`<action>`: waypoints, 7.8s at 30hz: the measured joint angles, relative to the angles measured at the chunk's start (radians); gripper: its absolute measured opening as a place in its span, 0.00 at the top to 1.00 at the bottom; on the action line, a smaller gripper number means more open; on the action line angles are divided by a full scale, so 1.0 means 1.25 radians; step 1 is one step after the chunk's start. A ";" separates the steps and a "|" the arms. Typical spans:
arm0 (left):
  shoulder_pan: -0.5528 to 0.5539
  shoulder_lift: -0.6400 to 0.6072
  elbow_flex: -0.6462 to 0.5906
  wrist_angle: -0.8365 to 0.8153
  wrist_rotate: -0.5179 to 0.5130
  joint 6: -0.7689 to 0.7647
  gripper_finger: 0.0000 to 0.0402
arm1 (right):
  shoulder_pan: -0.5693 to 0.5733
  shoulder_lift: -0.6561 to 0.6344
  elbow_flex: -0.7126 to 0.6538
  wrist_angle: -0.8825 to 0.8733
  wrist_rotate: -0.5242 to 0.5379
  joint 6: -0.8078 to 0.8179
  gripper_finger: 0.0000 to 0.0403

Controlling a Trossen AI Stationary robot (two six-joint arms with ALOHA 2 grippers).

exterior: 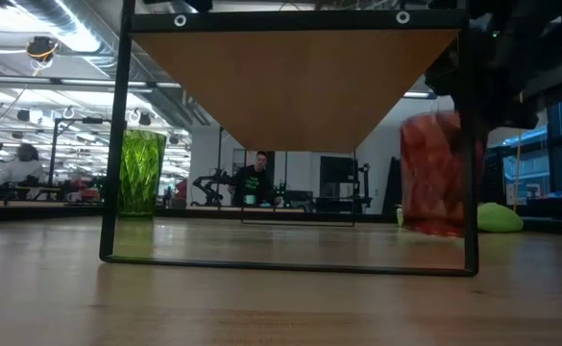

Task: Stack small to large cups/mugs on shelf
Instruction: Put the orange cup on the shelf, then put the green cup on the shelf

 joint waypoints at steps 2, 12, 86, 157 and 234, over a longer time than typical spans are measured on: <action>0.005 0.000 0.000 0.000 0.000 0.000 0.90 | 0.009 0.000 0.018 -0.007 -0.001 -0.003 0.96; 0.028 0.000 0.000 0.000 0.002 0.040 0.90 | 0.041 0.020 0.363 -0.369 -0.006 -0.028 0.98; 0.155 -0.249 -0.443 0.065 -0.127 0.155 0.86 | -0.069 0.437 1.225 -0.335 0.073 -0.464 0.70; 0.524 -0.068 -0.475 0.114 0.141 0.796 0.85 | -0.162 0.057 1.167 -0.608 0.302 -0.376 0.58; -0.426 0.381 0.515 -0.122 -0.013 0.078 0.99 | 0.304 0.066 0.253 0.406 -0.019 0.202 0.99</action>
